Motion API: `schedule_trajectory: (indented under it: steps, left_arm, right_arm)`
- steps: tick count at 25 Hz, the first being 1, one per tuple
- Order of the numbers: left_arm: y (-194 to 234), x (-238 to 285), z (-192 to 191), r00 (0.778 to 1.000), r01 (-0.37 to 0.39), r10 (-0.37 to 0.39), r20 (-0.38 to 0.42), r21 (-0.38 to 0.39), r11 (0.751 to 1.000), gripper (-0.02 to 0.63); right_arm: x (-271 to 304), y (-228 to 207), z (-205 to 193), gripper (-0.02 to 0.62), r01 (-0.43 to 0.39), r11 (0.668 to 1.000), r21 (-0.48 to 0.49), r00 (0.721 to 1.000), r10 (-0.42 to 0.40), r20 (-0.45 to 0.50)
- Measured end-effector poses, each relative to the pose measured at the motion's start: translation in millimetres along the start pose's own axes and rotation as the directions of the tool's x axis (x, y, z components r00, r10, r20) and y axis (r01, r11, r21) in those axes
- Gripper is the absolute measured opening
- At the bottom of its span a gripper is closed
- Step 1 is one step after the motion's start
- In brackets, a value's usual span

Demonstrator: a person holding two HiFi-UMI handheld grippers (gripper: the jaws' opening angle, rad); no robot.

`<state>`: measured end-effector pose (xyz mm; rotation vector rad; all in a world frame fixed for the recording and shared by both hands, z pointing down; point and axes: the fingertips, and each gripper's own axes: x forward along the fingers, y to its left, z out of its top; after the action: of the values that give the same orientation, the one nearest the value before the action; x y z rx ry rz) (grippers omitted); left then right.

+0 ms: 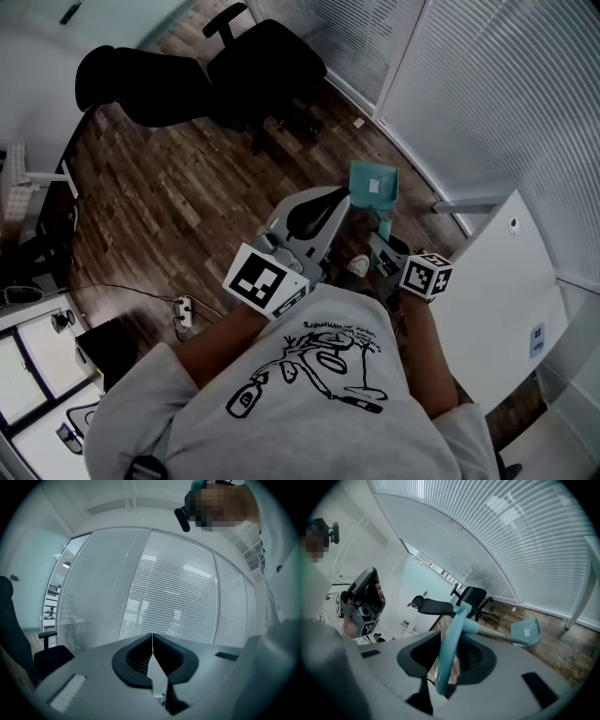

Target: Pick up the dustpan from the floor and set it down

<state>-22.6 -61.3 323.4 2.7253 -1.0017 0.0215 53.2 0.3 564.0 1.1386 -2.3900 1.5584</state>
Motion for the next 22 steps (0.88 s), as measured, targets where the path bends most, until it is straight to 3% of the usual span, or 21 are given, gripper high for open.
schedule_trajectory:
  steps: [22]
  left_arm:
    - [-16.1, 24.0, -0.4, 0.999, 0.045, -0.045, 0.002, -0.002, 0.999, 0.002]
  right_arm:
    - [-104.4, 138.6, 99.1, 0.089, -0.077, 0.997, -0.029, 0.987, 0.080, 0.138]
